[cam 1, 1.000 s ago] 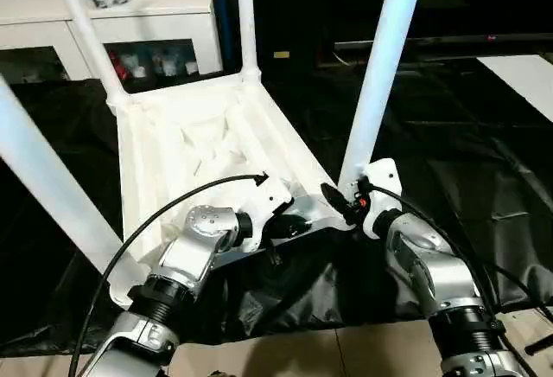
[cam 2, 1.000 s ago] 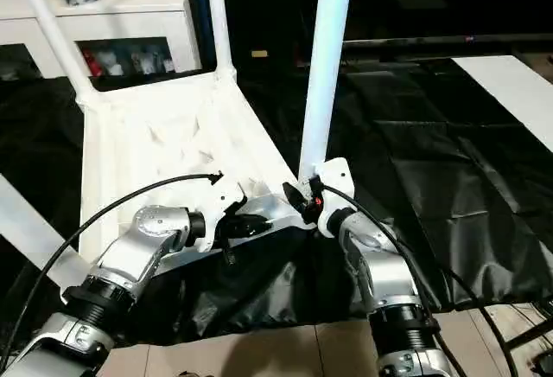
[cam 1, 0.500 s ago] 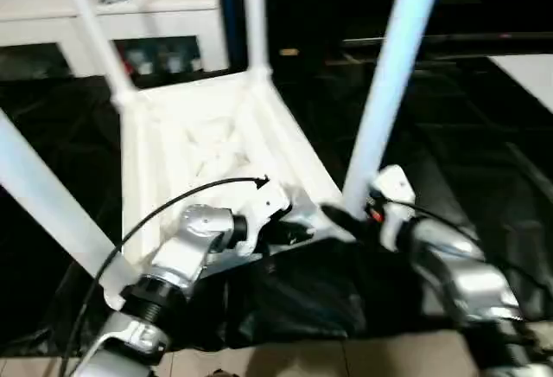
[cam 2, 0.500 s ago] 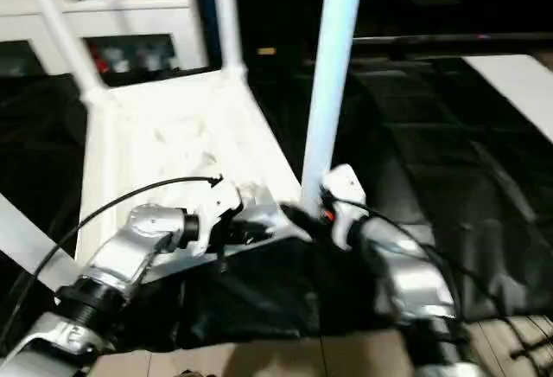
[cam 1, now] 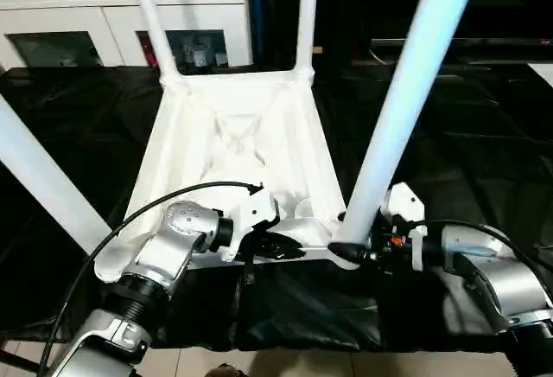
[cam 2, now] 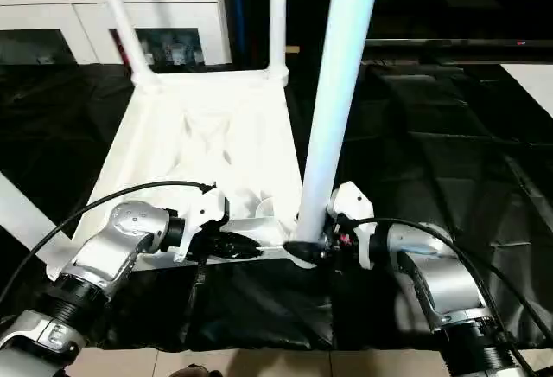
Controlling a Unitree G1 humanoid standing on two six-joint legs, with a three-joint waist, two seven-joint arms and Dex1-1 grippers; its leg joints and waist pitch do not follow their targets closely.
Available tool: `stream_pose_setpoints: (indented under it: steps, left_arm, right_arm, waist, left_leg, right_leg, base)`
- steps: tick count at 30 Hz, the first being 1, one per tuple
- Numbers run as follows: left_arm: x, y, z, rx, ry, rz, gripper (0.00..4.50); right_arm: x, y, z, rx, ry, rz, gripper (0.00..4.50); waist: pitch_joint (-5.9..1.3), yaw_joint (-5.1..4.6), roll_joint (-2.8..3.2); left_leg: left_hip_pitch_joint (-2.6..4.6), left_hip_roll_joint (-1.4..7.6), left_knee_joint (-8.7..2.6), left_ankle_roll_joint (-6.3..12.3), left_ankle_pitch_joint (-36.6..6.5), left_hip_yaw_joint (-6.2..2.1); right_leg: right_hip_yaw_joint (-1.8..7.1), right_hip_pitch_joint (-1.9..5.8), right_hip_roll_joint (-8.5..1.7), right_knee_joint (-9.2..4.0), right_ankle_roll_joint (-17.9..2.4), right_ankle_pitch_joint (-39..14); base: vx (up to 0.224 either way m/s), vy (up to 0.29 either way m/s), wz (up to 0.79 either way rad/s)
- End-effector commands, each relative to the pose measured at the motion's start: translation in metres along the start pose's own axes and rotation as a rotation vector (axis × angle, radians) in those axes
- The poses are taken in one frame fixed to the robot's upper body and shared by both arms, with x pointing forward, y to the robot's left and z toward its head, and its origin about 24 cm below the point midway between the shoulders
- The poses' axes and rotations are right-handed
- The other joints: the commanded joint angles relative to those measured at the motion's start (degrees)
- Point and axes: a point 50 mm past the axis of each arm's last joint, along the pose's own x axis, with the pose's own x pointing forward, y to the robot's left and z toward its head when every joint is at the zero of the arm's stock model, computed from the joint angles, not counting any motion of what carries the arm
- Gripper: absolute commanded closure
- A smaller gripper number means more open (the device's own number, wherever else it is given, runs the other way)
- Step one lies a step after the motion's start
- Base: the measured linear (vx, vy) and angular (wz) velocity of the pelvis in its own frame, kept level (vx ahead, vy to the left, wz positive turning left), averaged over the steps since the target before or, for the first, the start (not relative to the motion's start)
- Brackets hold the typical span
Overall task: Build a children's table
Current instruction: Rotate leg to tighten
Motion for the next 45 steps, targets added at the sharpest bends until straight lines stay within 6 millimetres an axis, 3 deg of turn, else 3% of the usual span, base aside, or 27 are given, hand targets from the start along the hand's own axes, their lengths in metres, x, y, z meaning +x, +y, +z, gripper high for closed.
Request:
stream_pose_setpoints:
  steps: [1, 9, 11, 12, 15, 22, 25, 30, 35, 36, 38, 39, 40, 43, 45]
  left_arm:
    - [-0.003, 0.006, 0.021, 0.073, -0.064, 0.006, 4.50]
    - [-0.005, 0.006, 0.019, 0.069, -0.062, 0.005, 4.50]
    - [-0.006, 0.006, 0.019, 0.068, -0.061, 0.005, 4.50]
    - [-0.006, 0.007, 0.019, 0.067, -0.061, 0.005, 4.50]
    - [-0.006, 0.007, 0.018, 0.066, -0.060, 0.006, 4.50]
    - [-0.003, 0.009, 0.018, 0.055, -0.068, 0.064, 4.50]
    - [0.010, 0.012, 0.024, 0.045, -0.092, 0.148, 4.50]
    - [0.028, 0.011, 0.035, 0.026, -0.129, 0.213, 4.50]
    - [0.049, 0.007, 0.047, 0.011, -0.156, 0.278, 4.50]
    - [0.053, 0.004, 0.048, 0.018, -0.154, 0.267, 4.50]
    - [0.058, 0.001, 0.049, 0.026, -0.151, 0.255, 4.50]
    - [0.058, 0.000, 0.049, 0.026, -0.151, 0.254, 4.50]
    - [0.059, -0.001, 0.048, 0.027, -0.149, 0.246, 4.50]
    - [0.056, -0.001, 0.047, 0.035, -0.149, 0.231, 4.50]
    - [0.049, 0.001, 0.043, 0.050, -0.139, 0.220, 4.50]
  right_arm:
    - [0.003, 0.006, -0.011, 0.034, 0.041, 0.054, 1.37]
    - [0.001, 0.005, -0.011, 0.035, 0.049, 0.069, 2.00]
    - [0.000, 0.004, -0.011, 0.033, 0.051, 0.072, 2.04]
    - [0.000, 0.004, -0.011, 0.033, 0.050, 0.074, 2.05]
    - [0.001, 0.005, -0.012, 0.035, 0.052, 0.081, 2.07]
    - [0.007, 0.011, -0.017, 0.069, 0.047, 0.094, 2.07]
    - [0.023, 0.007, -0.020, 0.103, 0.014, -0.040, 2.07]
    - [0.048, 0.002, -0.022, 0.164, -0.001, -0.217, 2.15]
    - [0.088, 0.003, -0.011, 0.277, -0.053, -0.407, 2.36]
    - [0.097, 0.006, -0.007, 0.273, -0.054, -0.418, 2.36]
    - [0.107, 0.010, -0.002, 0.248, -0.060, -0.422, 2.36]
    - [0.108, 0.011, -0.001, 0.244, -0.063, -0.419, 2.36]
    - [0.112, 0.014, 0.003, 0.227, -0.085, -0.396, 1.91]
    - [0.110, 0.014, 0.009, 0.245, -0.137, -0.363, 1.79]
    - [0.101, 0.012, 0.010, 0.252, -0.162, -0.324, 1.48]
  waist:
    - [-3.92, -0.21, -0.90]
    - [-4.16, -0.06, -0.91]
    - [-4.10, -0.06, -0.96]
    - [-4.05, -0.07, -1.32]
    - [-4.09, -0.02, -1.07]
    - [-4.05, -0.04, -1.11]
    - [-3.88, -0.06, -1.11]
    - [-3.28, -1.51, -1.07]
    - [-2.72, -3.72, -0.87]
    - [-2.63, -4.10, -0.87]
    - [-2.37, -4.95, -0.50]
    - [-2.38, -5.18, -0.50]
    - [-2.28, -5.44, -0.30]
    - [-2.40, -5.73, 0.34]
    - [-2.26, -5.84, 0.36]
  left_leg:
    - [1.25, 2.27, -4.00, 2.02, -16.6, -0.63]
    - [1.11, 2.26, -3.71, 2.87, -14.3, -0.61]
    - [1.07, 2.21, -3.69, 2.95, -14.4, -0.57]
    - [1.04, 2.21, -3.71, 3.05, -14.1, -0.55]
    - [1.05, 2.25, -3.67, 3.18, -13.7, -0.60]
    - [1.02, 2.22, -3.60, 3.41, -13.5, -0.55]
    - [1.19, 2.21, -3.72, 2.88, -15.0, -0.55]
    - [1.43, 1.81, -4.43, -0.17, -21.2, -1.07]
    - [1.40, 1.28, -4.62, -1.25, -25.5, -1.65]
    - [1.25, 1.08, -4.66, -1.41, -26.4, -1.95]
    - [1.84, 0.87, -4.52, -1.78, -30.0, -2.27]
    - [2.04, 0.82, -4.47, -1.69, -30.7, -2.32]
    - [2.00, 0.88, -4.62, -1.46, -31.9, -2.47]
    - [1.98, 1.41, -5.32, -1.14, -33.4, -2.88]
    - [2.44, 1.60, -5.64, -1.13, -35.2, -2.89]
  right_leg:
    - [2.02, 2.35, -3.11, -3.52, -11.9, -17.1]
    - [1.91, 2.45, -3.04, -3.20, -12.5, -14.7]
    - [1.92, 2.45, -3.01, -3.24, -12.4, -15.0]
    - [1.91, 2.48, -3.04, -3.26, -12.3, -15.1]
    - [1.91, 2.45, -3.04, -3.18, -12.3, -15.1]
    - [1.91, 2.45, -3.03, -3.17, -12.4, -14.8]
    - [1.93, 2.21, -3.07, -3.52, -12.0, -17.1]
    - [1.59, 2.00, -3.19, -4.74, -8.3, -27.2]
    - [0.94, 1.60, -3.14, -6.04, -5.0, -35.2]
    - [0.52, 1.81, -3.12, -6.28, -4.0, -37.0]
    - [-0.08, 1.22, -3.00, -7.14, -2.6, -40.1]
    - [-0.31, 1.21, -2.95, -7.34, -2.3, -40.4]
    - [-0.71, 1.53, -2.89, -7.62, -1.9, -40.4]
    - [-1.35, 2.39, -2.94, -7.58, -2.4, -36.1]
    - [-1.16, 2.11, -2.93, -7.60, -3.9, -32.8]
  base:
    - [0.000, 0.000, 0.00]
    - [0.000, 0.000, 0.00]
    - [0.000, 0.000, 0.00]
    - [0.000, 0.000, 0.00]
    - [0.000, 0.000, 0.00]
    - [0.000, 0.000, 0.00]
    - [0.000, 0.000, 0.00]
    - [0.000, 0.000, 0.00]
    - [0.000, 0.000, 0.00]
    - [0.000, 0.000, 0.00]
    - [0.000, 0.000, 0.00]
    - [0.000, 0.000, 0.00]
    - [0.000, 0.000, 0.00]
    - [0.000, 0.000, 0.00]
    - [0.000, 0.000, 0.00]
